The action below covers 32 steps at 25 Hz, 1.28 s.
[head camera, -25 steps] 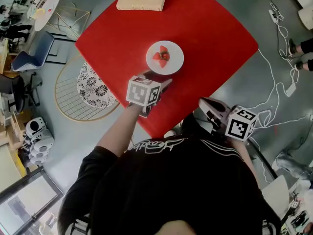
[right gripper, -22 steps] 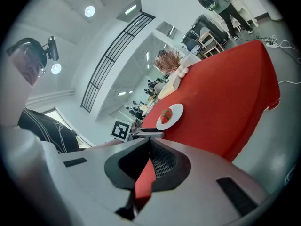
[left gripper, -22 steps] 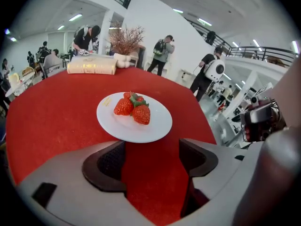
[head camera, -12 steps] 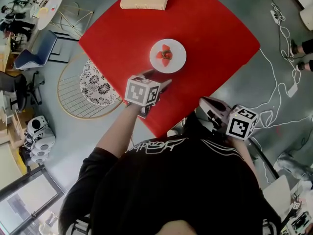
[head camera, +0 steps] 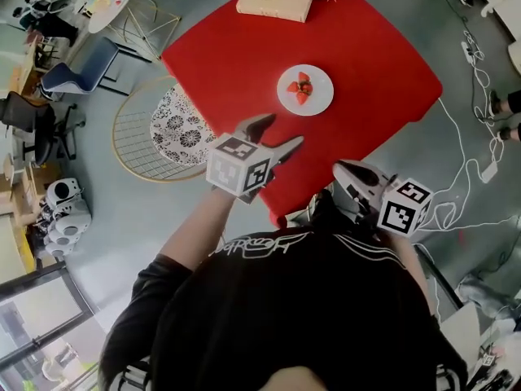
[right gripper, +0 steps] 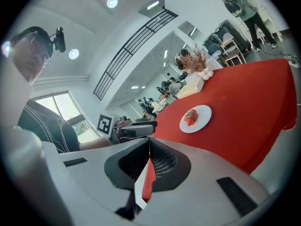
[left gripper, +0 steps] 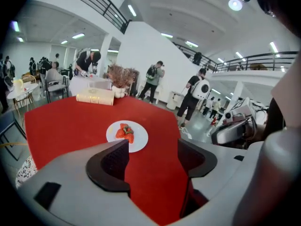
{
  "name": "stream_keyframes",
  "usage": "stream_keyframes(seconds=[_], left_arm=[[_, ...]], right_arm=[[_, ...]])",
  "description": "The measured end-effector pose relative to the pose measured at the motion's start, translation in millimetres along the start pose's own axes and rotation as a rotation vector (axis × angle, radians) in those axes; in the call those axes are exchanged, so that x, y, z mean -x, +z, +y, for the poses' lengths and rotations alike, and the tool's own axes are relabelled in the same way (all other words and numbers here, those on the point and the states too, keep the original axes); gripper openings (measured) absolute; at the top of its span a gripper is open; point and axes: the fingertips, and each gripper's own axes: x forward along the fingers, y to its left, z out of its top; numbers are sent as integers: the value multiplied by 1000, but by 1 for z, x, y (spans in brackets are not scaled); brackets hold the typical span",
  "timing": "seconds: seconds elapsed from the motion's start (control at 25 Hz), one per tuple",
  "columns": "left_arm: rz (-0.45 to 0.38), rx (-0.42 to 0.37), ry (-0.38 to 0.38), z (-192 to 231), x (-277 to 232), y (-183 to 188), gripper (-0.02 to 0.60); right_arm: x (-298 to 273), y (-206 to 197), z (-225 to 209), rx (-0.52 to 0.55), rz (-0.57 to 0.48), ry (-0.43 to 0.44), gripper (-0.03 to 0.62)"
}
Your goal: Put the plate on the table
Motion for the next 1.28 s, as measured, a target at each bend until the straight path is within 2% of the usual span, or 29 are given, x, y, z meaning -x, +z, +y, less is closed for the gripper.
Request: stream_keyframes(seconds=[0.16,0.36,0.44,0.56,0.68,0.8,0.96,1.12,1.28], left_arm=[[-97,-9,-25,-27,44,14,258],[-217,14,-73,-61,107,19,119],[-243,12,-116,-77,130,11,56],[-261,-28,-212,-109,163,-5,13],[-290,-80,-285,-135,186,-6,8],[-282,-102,-333,-151,194,-16,7],[-298,-53,-367,-162,213,-34,8],[-350,24,-385,-171,230,-32,8],[-371,4,-384,-193,240,-24,6]], right_arm=[[-3,4,30,53,-22,22,8],[0,5,70,127,-64,27,8],[2,-2,89,152,-84,29,8],[6,-15,119,185,-106,37,8],[8,-15,141,210,-118,44,8],[10,-21,154,236,-118,40,8],[21,-41,180,261,-128,24,8],[41,-48,199,283,-131,7,8],[62,-46,208,291,-159,-2,8]])
